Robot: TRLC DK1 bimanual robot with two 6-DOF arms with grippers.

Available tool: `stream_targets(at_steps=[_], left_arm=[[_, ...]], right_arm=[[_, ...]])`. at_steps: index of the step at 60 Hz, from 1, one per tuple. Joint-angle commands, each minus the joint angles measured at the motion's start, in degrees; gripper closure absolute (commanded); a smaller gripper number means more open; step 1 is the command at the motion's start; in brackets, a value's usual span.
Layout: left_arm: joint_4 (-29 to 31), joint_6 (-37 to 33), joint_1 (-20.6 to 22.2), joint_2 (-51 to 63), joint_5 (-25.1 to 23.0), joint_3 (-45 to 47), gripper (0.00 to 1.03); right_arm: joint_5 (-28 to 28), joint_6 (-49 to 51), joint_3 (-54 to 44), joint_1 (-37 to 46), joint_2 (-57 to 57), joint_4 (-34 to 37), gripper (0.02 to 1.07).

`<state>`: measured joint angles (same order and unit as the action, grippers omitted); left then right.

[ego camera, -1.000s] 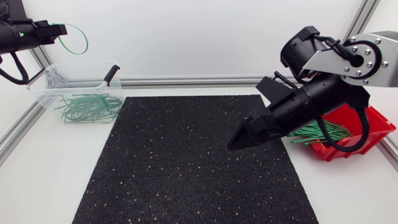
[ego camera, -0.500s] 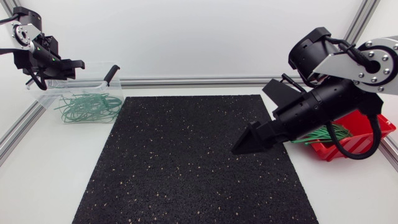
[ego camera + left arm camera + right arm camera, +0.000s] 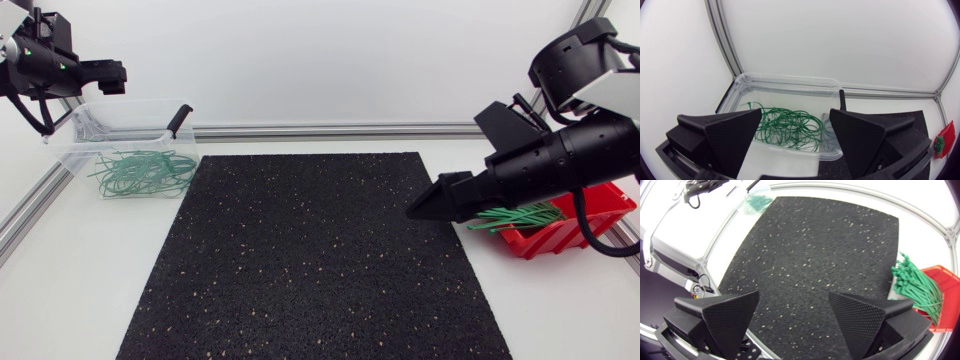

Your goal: Take a green cable tie from the red box, thread the tail through the head to close it, then place it in the transparent bin on the left.

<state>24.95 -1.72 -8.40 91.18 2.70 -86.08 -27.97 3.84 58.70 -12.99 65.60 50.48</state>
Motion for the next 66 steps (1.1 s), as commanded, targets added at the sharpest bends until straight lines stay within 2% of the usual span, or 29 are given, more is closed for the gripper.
stream_targets(at_steps=[1, 13, 24, 38, 52, 66], left_arm=[[-0.96, -1.01, 0.93, -3.73, 0.38, 6.37, 0.04], [-9.13, -1.54, 2.43, -13.83, 0.38, 20.69, 0.04], [-12.12, -1.18, 3.48, -21.48, 0.38, 30.27, 0.04], [-16.16, -1.1, 4.89, -31.06, 0.38, 41.87, 0.04], [-22.58, -1.01, 6.03, -40.46, 0.38, 52.77, 0.04], [-29.34, -0.75, 6.38, -48.02, 0.38, 61.91, 0.04]], right_arm=[[2.57, 2.67, -3.15, 2.71, -3.38, -1.79, 0.05], [6.52, 6.71, -9.57, 9.39, -11.02, -5.74, 0.05], [9.86, 10.05, -15.89, 14.66, -19.46, -9.52, 0.06], [11.0, 13.65, -24.16, 21.08, -30.45, -15.41, 0.06], [16.54, 13.48, -31.54, 22.31, -39.85, -21.91, 0.06], [19.21, 9.43, -37.88, 20.13, -45.87, -28.59, 0.06]])
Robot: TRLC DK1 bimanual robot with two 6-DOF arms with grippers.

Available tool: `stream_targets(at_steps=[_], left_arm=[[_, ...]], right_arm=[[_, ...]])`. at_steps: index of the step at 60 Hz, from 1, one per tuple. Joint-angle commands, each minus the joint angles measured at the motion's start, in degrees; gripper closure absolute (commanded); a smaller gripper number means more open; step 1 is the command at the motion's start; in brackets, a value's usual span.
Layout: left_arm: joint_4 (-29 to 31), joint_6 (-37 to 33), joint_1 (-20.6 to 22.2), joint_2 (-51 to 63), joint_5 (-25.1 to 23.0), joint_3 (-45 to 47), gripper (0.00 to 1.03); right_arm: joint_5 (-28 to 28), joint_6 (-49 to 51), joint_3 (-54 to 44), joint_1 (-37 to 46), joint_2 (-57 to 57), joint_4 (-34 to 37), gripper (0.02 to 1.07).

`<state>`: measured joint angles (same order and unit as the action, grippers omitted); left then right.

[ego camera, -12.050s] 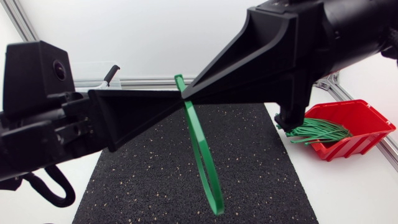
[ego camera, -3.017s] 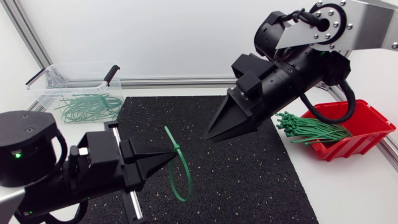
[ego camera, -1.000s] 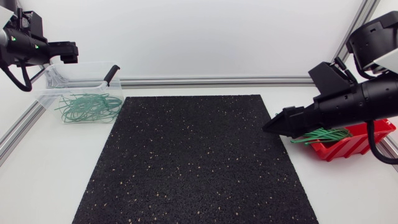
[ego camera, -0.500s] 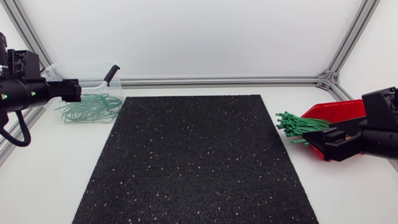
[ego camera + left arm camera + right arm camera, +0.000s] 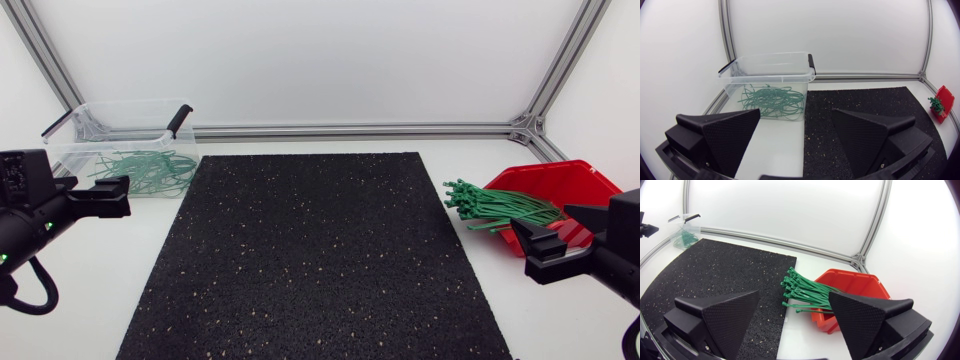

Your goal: Take a green cable tie from the red box, thread the tail through the head to close it, then place it in the transparent bin on the left.

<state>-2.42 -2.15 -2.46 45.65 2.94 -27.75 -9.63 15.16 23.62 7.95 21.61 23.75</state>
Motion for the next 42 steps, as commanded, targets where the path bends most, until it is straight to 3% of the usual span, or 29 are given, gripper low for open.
stream_targets(at_steps=[1, 16, 42], left_arm=[[-2.51, -0.31, 0.61, -3.28, 0.14, 4.19, 0.04], [-7.96, 0.31, 2.37, -16.29, 0.05, 15.09, 0.04], [-3.61, 1.08, 2.51, -29.16, -1.2, 20.85, 0.04]], right_arm=[[1.11, -2.25, -3.38, -1.0, -2.41, -2.46, 0.06], [4.31, -7.1, -10.97, -3.61, -9.62, -10.45, 0.06], [9.3, -14.67, -22.85, -7.68, -20.88, -22.94, 0.06]])
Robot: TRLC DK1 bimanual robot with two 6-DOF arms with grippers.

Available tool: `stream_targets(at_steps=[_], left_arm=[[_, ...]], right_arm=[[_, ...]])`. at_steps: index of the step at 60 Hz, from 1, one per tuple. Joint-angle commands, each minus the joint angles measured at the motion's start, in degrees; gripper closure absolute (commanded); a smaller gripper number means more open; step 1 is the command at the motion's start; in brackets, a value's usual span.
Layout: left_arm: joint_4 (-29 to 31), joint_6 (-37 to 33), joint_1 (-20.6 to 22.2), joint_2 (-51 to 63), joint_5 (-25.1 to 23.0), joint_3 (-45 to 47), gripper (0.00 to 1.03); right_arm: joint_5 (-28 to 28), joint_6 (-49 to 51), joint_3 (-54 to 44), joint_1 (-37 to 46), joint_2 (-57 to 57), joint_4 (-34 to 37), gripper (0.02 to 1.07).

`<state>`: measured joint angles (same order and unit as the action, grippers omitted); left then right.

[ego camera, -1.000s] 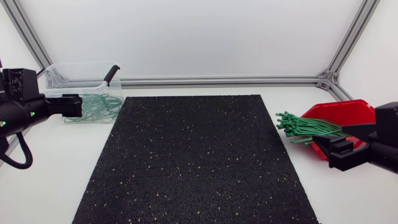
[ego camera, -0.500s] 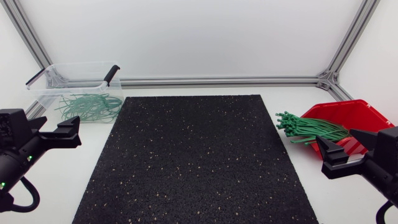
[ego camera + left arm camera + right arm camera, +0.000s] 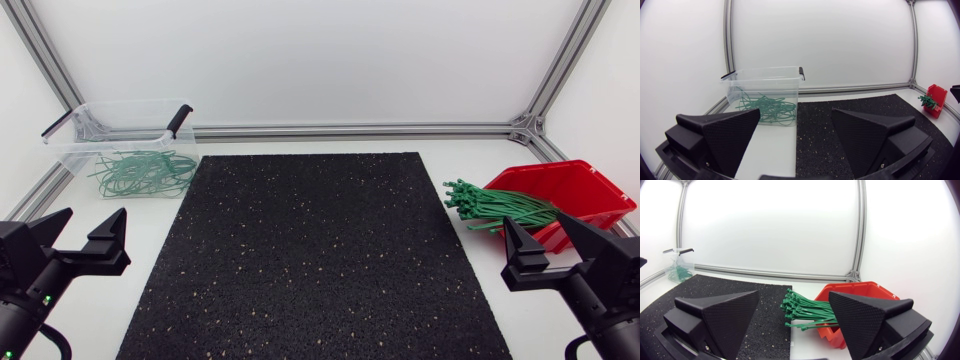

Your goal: Take a green cable tie from the red box, thread the tail through the head to close it, then place it in the transparent bin on the left.

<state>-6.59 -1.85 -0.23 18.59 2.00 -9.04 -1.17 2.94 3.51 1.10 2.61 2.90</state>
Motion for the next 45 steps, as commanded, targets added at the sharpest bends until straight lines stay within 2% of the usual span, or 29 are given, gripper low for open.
stream_targets(at_steps=[1, 34, 45], left_arm=[[0.74, 0.81, 0.28, -2.58, -0.31, 2.35, 0.04], [6.59, 1.85, 0.23, -18.59, -2.0, 9.04, 0.04], [6.59, 1.85, 0.23, -18.59, -2.0, 9.04, 0.04]], right_arm=[[1.04, -2.74, -3.2, -1.0, -2.32, -2.57, 0.06], [1.17, -2.94, -3.51, -1.1, -2.61, -2.9, 0.06], [1.17, -2.94, -3.51, -1.1, -2.61, -2.9, 0.06]])
